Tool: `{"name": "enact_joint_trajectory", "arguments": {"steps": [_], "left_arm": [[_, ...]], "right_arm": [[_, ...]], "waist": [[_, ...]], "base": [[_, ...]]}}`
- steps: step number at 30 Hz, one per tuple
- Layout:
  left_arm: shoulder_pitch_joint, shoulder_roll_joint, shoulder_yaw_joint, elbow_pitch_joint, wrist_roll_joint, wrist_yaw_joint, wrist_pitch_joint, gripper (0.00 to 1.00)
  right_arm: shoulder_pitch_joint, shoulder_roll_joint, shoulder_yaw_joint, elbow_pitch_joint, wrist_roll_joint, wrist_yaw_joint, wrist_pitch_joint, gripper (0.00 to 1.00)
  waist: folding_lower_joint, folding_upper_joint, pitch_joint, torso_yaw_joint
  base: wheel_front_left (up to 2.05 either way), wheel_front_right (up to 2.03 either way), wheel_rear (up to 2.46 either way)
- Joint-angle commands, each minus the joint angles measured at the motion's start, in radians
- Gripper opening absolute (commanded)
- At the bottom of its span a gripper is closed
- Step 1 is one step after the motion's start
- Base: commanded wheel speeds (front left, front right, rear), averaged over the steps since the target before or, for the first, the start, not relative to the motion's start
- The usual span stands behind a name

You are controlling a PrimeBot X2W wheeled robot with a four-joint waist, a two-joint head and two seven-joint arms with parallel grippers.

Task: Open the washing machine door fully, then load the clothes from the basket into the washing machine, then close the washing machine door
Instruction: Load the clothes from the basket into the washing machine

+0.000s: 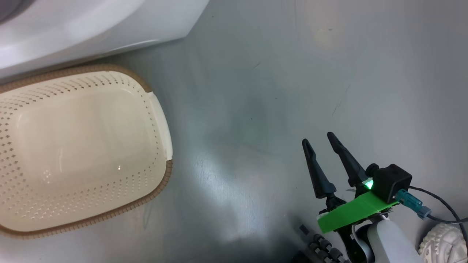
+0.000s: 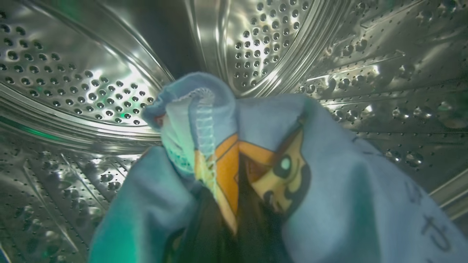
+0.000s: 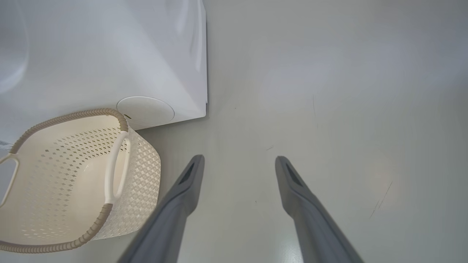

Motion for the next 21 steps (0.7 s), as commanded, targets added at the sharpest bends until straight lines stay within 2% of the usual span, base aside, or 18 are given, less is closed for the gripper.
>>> {"name": "enact_joint_trajectory", "arguments": {"steps": [1,6,10,18,21], "left_arm": [[-0.044,0.049,0.004,-0.006,0.011,-0.002,-0.006,0.0],[-0.092,0.063,-0.044,-0.009,0.059,-0.002,-0.093,0.0],[-0.126,0.073,-0.038,-0.059,0.091,0.012,-0.138,0.0],[-0.05,0.101,0.077,-0.375,0.17,0.054,-0.141,0.0],[-0.013,0.096,0.111,-0.398,0.17,0.056,-0.141,0.0]], "right_arm": [[0.038,0.0,0.028,-0.018,0.014,0.009,-0.012,1.0],[0.039,0.0,0.043,-0.015,0.023,0.009,-0.012,1.0],[0.039,0.0,0.047,-0.015,0.027,0.009,-0.012,1.0],[0.028,0.0,0.057,-0.018,0.038,0.009,-0.012,1.0],[0.027,0.0,0.058,-0.016,0.039,0.009,-0.012,1.0]], "waist": [[0.0,-0.0001,0.011,0.0],[0.0,-0.0001,0.018,-0.005],[0.0,-0.0001,0.027,-0.008],[0.0,-0.0001,0.039,-0.011],[0.0,-0.0001,0.039,-0.009]], "base": [[0.0,0.0,0.0],[0.0,0.0,0.0],[0.0,0.0,0.0],[0.0,0.0,0.0],[0.0,0.0,0.0]]}}
